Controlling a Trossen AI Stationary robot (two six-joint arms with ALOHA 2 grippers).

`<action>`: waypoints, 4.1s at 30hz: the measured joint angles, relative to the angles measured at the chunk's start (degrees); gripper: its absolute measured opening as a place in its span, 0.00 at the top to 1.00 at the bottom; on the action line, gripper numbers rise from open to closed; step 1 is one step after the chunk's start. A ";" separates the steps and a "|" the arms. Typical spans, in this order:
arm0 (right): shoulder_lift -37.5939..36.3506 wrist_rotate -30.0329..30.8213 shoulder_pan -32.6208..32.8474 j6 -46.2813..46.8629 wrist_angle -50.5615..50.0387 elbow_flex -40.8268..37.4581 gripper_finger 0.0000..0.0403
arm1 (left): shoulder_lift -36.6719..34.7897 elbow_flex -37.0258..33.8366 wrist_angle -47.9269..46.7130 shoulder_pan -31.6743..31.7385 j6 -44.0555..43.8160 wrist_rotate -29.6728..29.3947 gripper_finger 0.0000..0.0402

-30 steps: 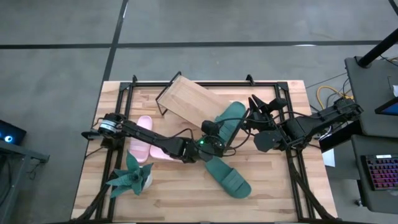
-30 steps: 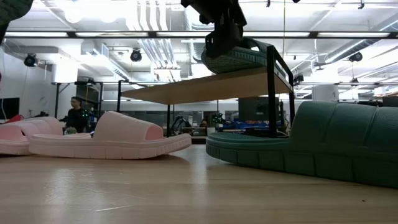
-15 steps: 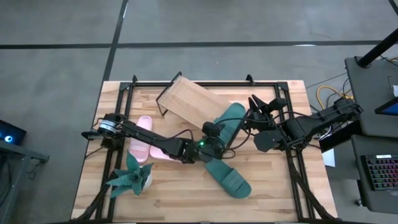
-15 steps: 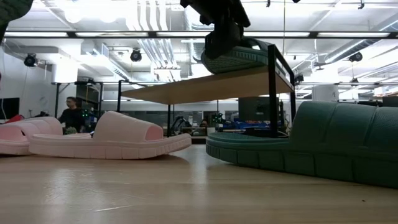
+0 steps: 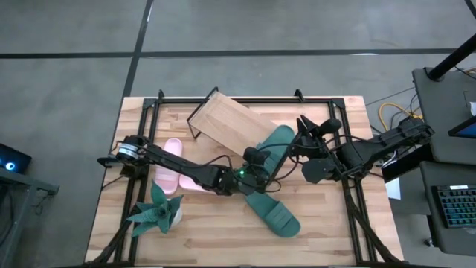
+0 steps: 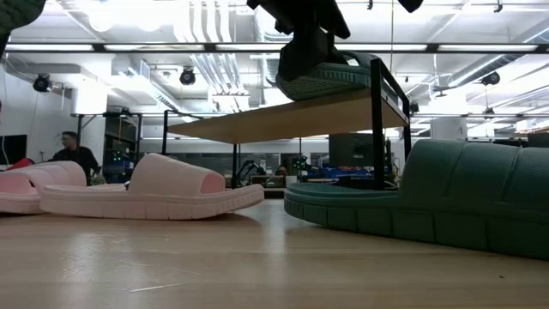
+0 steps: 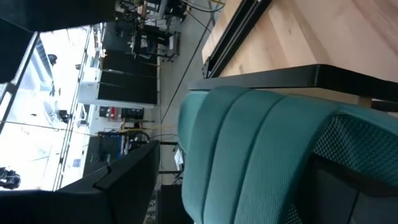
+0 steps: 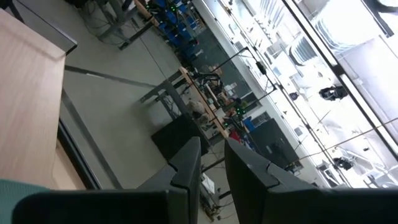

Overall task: Pick and place slides into the shelf
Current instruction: Put the right green slide on the shelf

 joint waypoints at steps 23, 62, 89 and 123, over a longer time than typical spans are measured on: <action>-0.70 -2.17 0.04 2.37 0.12 -0.12 0.84 | -3.05 0.84 -7.65 1.20 -1.59 6.31 0.24; -0.72 -2.12 0.04 3.50 0.09 -1.40 0.84 | -6.81 4.89 -21.33 5.90 -19.01 19.39 0.24; -0.72 -2.10 0.02 3.48 -0.06 -1.89 0.84 | -7.33 4.87 -23.17 5.92 -18.29 11.17 0.99; -0.72 -2.06 0.02 3.45 -0.15 -2.14 0.84 | -6.48 4.12 -12.23 4.76 -21.59 -2.56 1.00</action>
